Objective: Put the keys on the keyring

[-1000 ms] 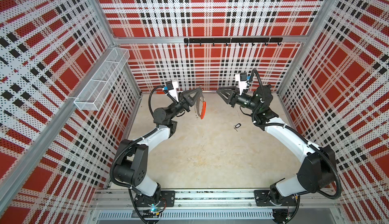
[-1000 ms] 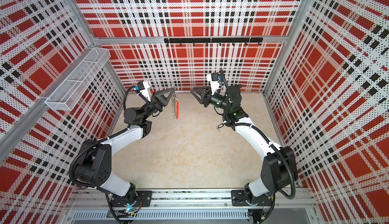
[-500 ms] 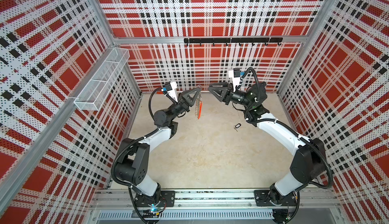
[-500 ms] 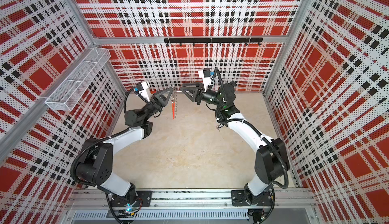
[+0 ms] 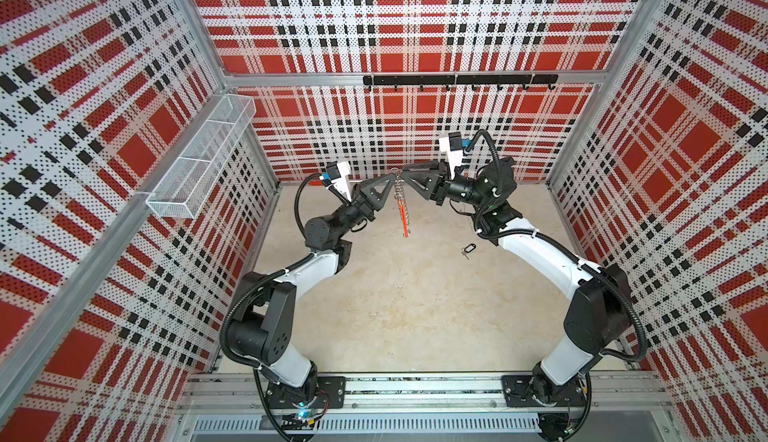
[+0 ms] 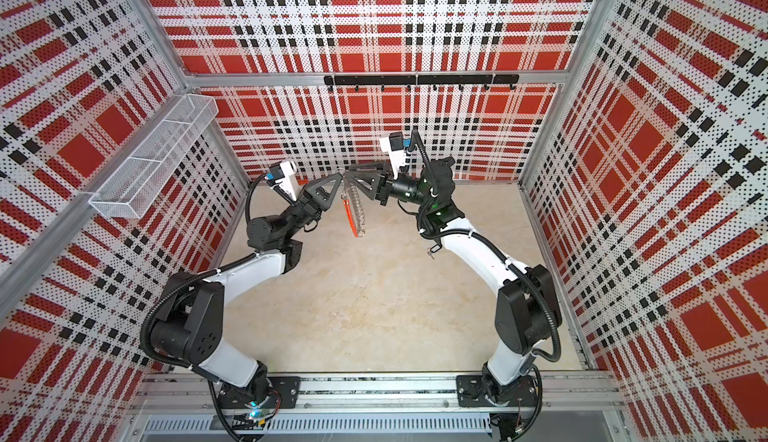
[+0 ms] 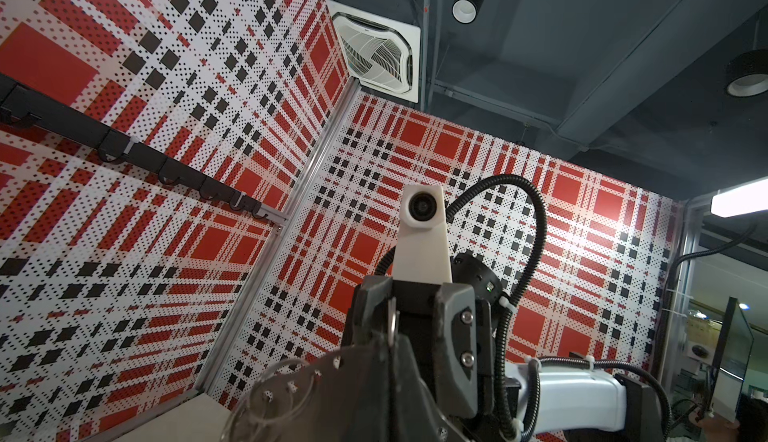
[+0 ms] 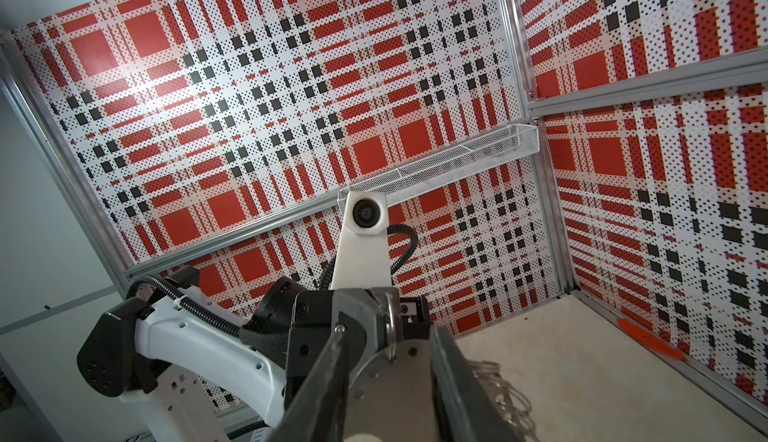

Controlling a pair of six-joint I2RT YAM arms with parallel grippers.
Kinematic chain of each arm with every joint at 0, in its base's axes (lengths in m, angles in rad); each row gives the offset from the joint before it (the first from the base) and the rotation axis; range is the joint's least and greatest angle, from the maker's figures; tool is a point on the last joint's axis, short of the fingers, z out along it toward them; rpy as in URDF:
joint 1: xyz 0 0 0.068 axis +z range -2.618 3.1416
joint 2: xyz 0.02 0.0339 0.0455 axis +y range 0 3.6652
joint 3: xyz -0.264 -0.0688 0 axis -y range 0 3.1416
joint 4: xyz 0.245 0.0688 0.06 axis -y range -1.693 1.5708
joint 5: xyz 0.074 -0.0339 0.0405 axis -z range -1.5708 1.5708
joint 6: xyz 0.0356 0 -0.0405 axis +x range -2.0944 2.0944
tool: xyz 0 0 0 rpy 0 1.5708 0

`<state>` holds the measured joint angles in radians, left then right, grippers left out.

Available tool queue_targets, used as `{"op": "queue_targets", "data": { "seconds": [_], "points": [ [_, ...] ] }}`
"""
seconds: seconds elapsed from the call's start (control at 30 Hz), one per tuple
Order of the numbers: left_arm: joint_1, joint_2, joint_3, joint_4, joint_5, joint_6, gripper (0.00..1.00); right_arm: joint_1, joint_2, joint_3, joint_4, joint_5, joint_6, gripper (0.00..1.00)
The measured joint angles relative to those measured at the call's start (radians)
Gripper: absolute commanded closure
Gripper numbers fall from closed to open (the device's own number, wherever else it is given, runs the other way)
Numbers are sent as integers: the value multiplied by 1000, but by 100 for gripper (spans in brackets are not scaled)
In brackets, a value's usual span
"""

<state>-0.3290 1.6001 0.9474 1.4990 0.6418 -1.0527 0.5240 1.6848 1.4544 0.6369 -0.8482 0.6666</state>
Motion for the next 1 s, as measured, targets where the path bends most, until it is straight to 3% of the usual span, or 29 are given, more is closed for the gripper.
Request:
{"op": "queue_targets", "data": {
  "seconds": [0.23,0.5,0.6,0.73,0.87,1.0],
  "points": [
    [0,0,1,2,0,-6,100,12,20,29,-10,-6,0,76],
    [-6,0,2,5,1,-17,100,17,29,43,-15,-11,3,100],
    [-7,5,5,6,1,-19,100,17,29,43,-15,-11,4,100],
    [-7,10,10,3,8,-6,78,15,28,43,-31,-13,-15,100],
    [6,-2,10,-94,58,126,69,-7,15,51,-187,-18,-139,100],
    [26,-61,23,-436,134,440,70,-27,8,159,-566,29,-426,100]
  ]
}}
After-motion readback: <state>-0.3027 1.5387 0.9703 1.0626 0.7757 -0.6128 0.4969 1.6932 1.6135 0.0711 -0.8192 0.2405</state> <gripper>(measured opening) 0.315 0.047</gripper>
